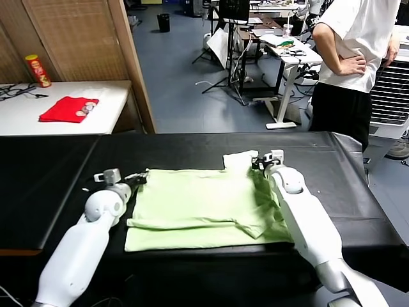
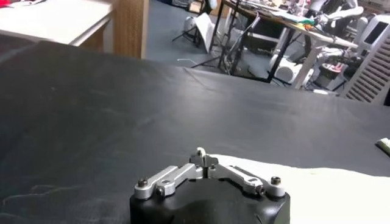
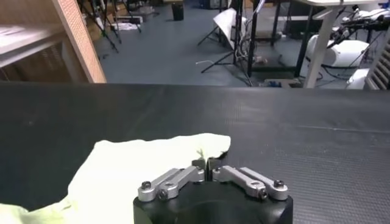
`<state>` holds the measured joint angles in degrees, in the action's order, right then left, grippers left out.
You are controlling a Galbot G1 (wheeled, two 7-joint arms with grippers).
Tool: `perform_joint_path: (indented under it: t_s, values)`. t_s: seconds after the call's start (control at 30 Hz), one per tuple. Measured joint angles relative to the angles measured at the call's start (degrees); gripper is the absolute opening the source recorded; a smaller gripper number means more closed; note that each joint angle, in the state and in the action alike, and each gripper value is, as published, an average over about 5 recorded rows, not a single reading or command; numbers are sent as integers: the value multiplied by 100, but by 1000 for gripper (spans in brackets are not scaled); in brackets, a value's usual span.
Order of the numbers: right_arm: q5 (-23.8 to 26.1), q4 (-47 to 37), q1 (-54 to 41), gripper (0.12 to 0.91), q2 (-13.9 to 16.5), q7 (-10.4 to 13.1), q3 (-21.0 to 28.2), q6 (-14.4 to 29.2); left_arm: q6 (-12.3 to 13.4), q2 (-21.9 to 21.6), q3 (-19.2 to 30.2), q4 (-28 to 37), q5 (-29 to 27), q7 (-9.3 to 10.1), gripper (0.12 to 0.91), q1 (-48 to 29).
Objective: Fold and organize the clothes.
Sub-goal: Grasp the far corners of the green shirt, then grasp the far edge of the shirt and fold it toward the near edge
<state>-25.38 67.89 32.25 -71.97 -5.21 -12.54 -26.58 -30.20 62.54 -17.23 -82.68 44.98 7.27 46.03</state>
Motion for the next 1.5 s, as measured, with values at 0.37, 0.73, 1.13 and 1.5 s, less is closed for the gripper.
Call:
perform_joint_path:
  t_s: [0.37,0.73,1.13,1.5]
  values:
    - [-616,1805,1005,124,871,64,-260,-92,62,-434,-465,-1292,54,91,128,781]
    - [-643,3558,2440,124,1685,325,-668,-600,51,-811,-1096,-2733,-68,91,128,2140]
    - [-567,4313,3472,124,1928,590,-736,-1222,20,-804,-1727,-3518,-645,-35,128,3657]
    - [-700,4685,3644,560,2003,500,-1114,-1131,-207,-645,-1821,-3788,-906,13,440,4222]
